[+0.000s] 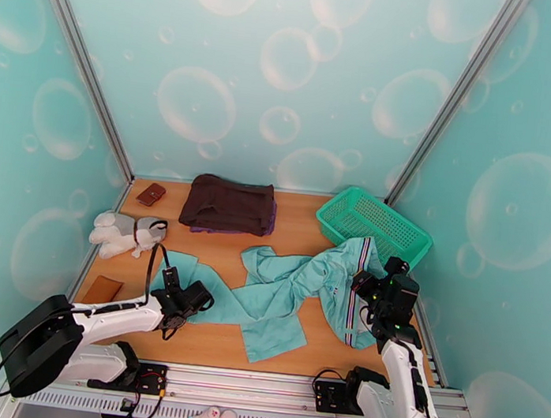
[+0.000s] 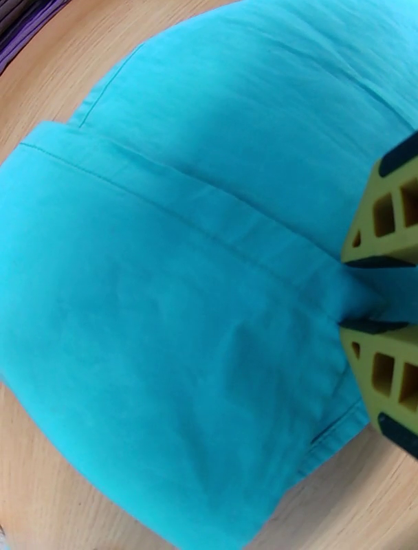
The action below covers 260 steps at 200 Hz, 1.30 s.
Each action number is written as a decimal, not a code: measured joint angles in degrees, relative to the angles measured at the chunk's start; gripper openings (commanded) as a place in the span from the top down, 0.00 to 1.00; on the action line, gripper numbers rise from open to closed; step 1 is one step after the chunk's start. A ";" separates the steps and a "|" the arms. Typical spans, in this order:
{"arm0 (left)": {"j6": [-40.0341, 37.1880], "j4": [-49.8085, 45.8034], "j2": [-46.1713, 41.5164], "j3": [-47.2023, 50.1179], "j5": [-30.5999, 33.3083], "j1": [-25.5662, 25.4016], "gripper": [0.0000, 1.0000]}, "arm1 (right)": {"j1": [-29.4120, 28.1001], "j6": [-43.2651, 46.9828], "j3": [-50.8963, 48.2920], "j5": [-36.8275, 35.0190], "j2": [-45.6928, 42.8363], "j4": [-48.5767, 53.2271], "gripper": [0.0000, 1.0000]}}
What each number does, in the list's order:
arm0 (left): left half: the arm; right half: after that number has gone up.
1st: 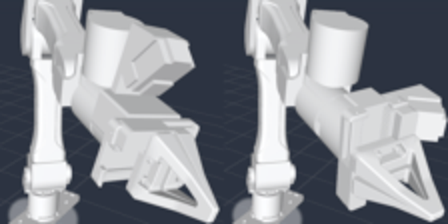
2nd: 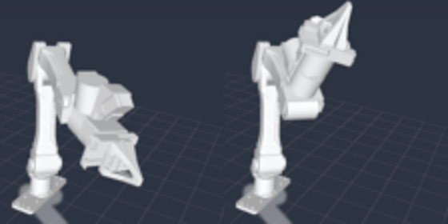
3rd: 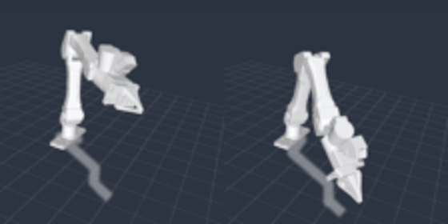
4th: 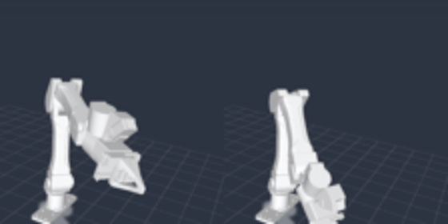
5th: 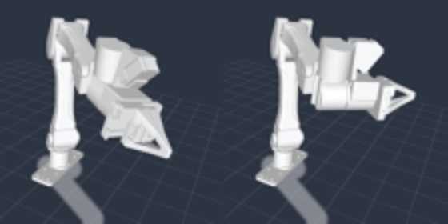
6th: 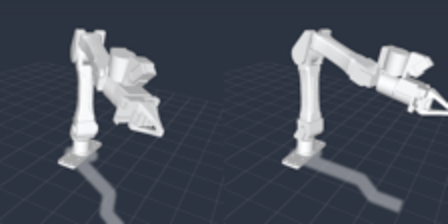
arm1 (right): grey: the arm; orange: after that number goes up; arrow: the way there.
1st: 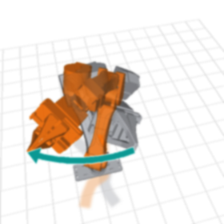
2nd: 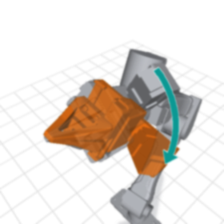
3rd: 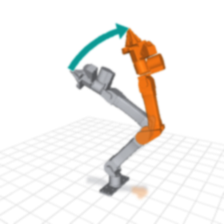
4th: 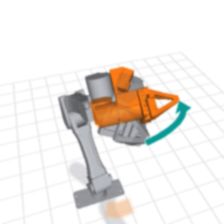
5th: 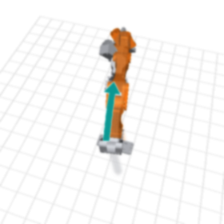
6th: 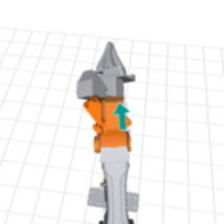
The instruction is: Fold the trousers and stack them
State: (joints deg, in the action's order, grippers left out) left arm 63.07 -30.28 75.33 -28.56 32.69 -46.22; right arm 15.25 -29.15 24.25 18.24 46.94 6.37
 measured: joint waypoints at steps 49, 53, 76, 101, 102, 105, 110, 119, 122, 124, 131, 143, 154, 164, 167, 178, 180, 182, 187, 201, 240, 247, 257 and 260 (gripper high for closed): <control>2.49 -5.73 0.17 -1.57 3.04 -1.09 1.00 | 0.00 0.00 0.00 0.57 -1.84 0.33 1.00; 2.73 -6.43 -0.57 -1.60 3.28 -1.14 1.00 | 0.00 0.00 0.00 0.85 -2.21 0.48 1.00; 4.33 -11.87 -8.87 -2.10 5.14 -1.51 1.00 | 0.04 0.02 0.15 2.89 -6.73 2.08 1.00; 4.50 -17.05 -20.87 -5.90 8.17 -1.49 1.00 | 0.04 0.04 2.84 4.48 -15.21 5.73 1.00; 4.50 -17.31 -21.46 -6.23 8.39 -1.49 1.00 | 0.04 0.04 3.10 4.52 -15.63 5.88 1.00; 4.48 -17.84 -22.64 -6.99 8.92 -1.49 1.00 | 0.04 0.04 3.69 4.63 -16.72 6.27 1.00; 4.46 -18.69 -24.44 -8.31 9.79 -1.49 1.00 | 0.04 0.04 4.85 4.74 -18.34 6.88 1.00; 4.37 -20.02 -27.32 -10.62 11.45 -1.49 1.00 | 0.04 0.09 7.26 4.72 -21.42 8.09 1.00; 4.28 -20.44 -28.06 -11.34 11.93 -1.49 1.00 | 0.04 0.11 8.02 4.70 -22.27 8.39 1.00; 4.28 -20.74 -28.70 -11.93 12.44 -1.49 1.00 | 0.04 0.17 8.59 4.63 -22.80 8.52 1.00; 4.22 -21.81 -30.49 -13.77 13.75 -1.49 1.00 | 0.04 0.26 10.78 4.20 -24.94 9.57 1.00; 3.98 -23.47 -32.94 -16.39 15.96 -1.49 1.00 | 0.04 0.28 14.40 2.91 -26.77 11.54 1.00; 3.26 -24.48 -34.82 -18.32 17.94 -1.49 1.00 | 0.04 0.31 17.44 1.27 -26.47 13.81 0.80; 2.62 -25.44 -35.93 -19.87 19.37 -1.49 1.00 | 0.04 0.31 19.04 0.33 -24.63 15.72 0.56; 2.36 -25.75 -36.30 -20.41 19.82 -1.49 1.00 | 0.04 0.33 19.19 0.33 -23.91 15.96 0.54; 1.68 -26.43 -37.11 -22.08 21.40 -1.49 1.00 | 0.04 0.68 18.49 0.81 -19.47 16.35 0.49; 1.53 -26.60 -37.31 -22.40 21.64 -1.49 1.00 | 0.04 0.68 18.12 1.09 -18.45 16.28 0.48; 1.38 -26.60 -37.42 -22.73 21.92 -1.49 1.00 | 0.04 0.79 17.75 1.31 -17.49 16.22 0.48; 1.20 -26.80 -37.83 -23.45 22.71 -1.49 1.00 | 0.04 0.81 16.44 1.70 -14.84 15.89 0.47; 0.79 -27.08 -38.95 -25.57 25.22 -1.49 1.00 | 0.11 0.87 11.63 2.32 -8.81 14.60 0.45; -2.67 -27.17 -40.70 -28.30 30.36 -1.46 1.00 | 0.63 0.09 2.19 2.40 -5.42 10.67 0.34; -3.21 -27.19 -40.61 -28.30 30.95 -1.44 1.00 | 0.76 0.11 2.29 2.08 -5.38 9.07 0.33; -3.76 -27.19 -40.46 -28.28 31.56 -1.44 1.00 | 1.20 0.24 2.82 1.57 -5.09 7.43 0.32; -4.02 -27.19 -40.37 -28.28 31.74 -1.44 1.00 | 1.46 0.24 2.99 1.44 -4.94 6.97 0.32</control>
State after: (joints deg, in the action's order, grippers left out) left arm 59.05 -57.47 34.96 -56.84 64.42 -47.66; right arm 16.71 -28.91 27.24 19.68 42.00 13.34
